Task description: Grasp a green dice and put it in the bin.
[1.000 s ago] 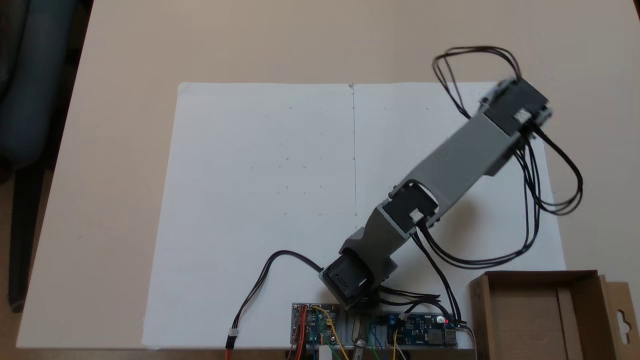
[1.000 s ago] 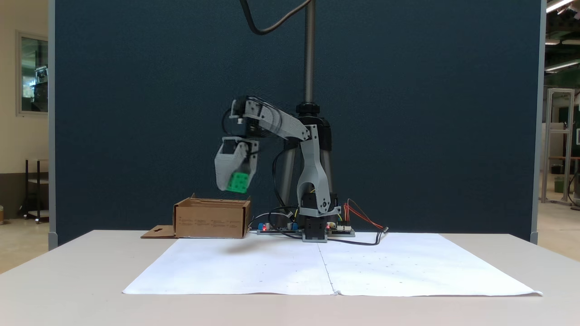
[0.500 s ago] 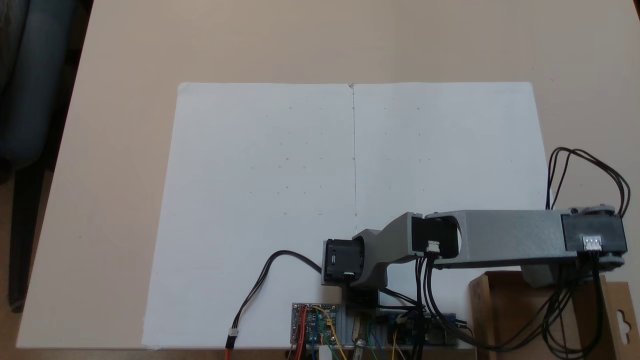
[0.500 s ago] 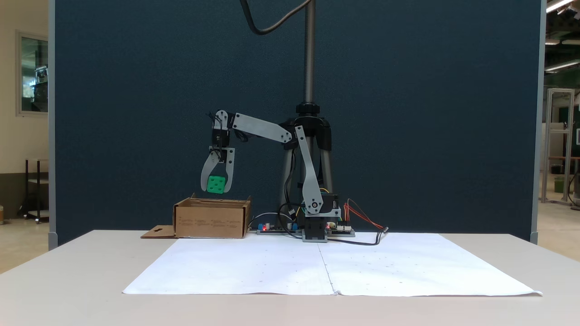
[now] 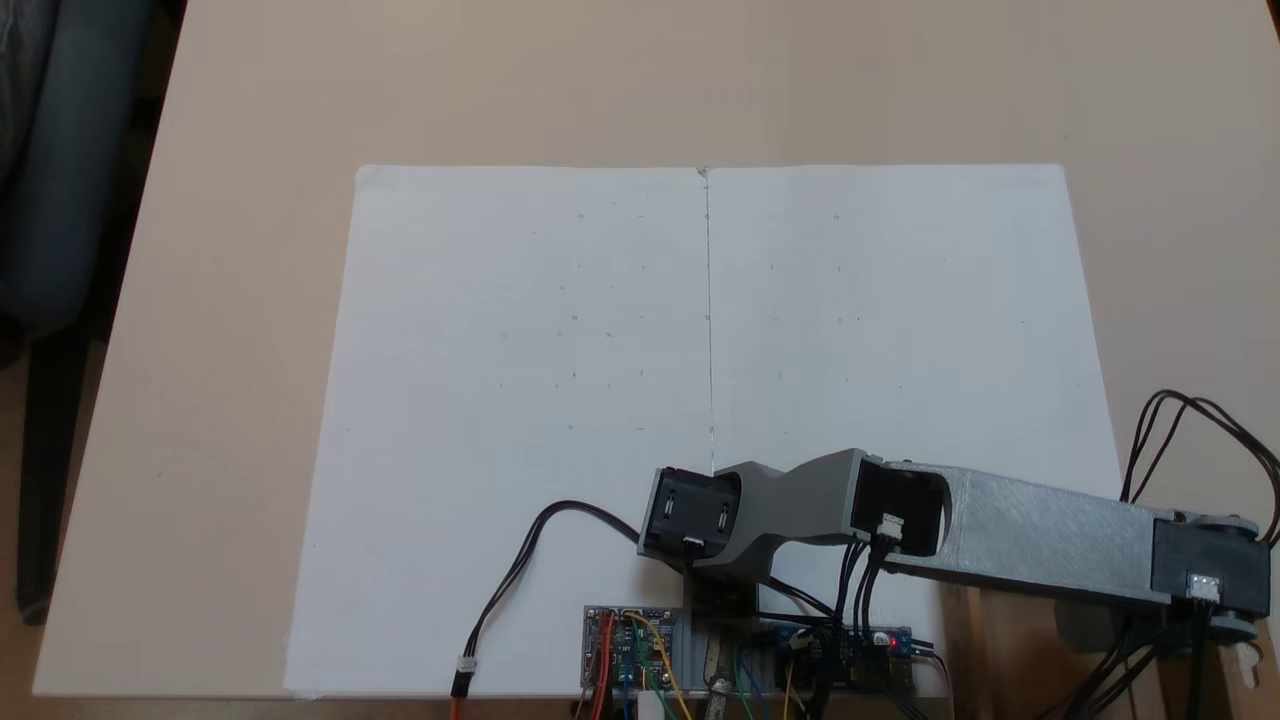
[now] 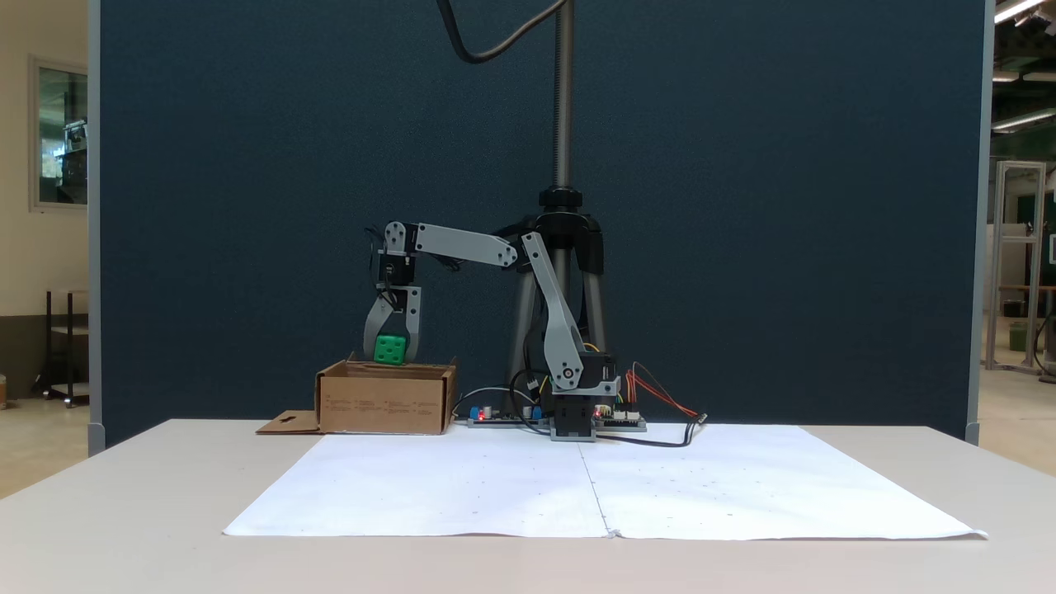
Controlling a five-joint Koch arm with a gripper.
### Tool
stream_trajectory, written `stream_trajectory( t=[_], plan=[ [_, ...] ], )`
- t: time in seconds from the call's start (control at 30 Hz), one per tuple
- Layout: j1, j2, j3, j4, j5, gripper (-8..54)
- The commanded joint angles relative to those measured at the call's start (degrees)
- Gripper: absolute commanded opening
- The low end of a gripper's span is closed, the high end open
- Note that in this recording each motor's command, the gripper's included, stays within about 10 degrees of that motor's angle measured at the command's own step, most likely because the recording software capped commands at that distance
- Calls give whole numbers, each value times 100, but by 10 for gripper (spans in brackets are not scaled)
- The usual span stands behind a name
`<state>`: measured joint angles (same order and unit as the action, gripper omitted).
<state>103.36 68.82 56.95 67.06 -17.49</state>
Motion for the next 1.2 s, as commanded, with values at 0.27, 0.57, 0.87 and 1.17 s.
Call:
stream_trajectory(
  t=[0.27,0.57,0.87,1.17],
  plan=[
    [141,9,-264,-642,-888,411],
    [0,149,-272,-809,-580,446],
    [-3118,2197,-281,-782,1512,437],
    [-7021,2013,-281,-1644,1661,432]
  ],
)
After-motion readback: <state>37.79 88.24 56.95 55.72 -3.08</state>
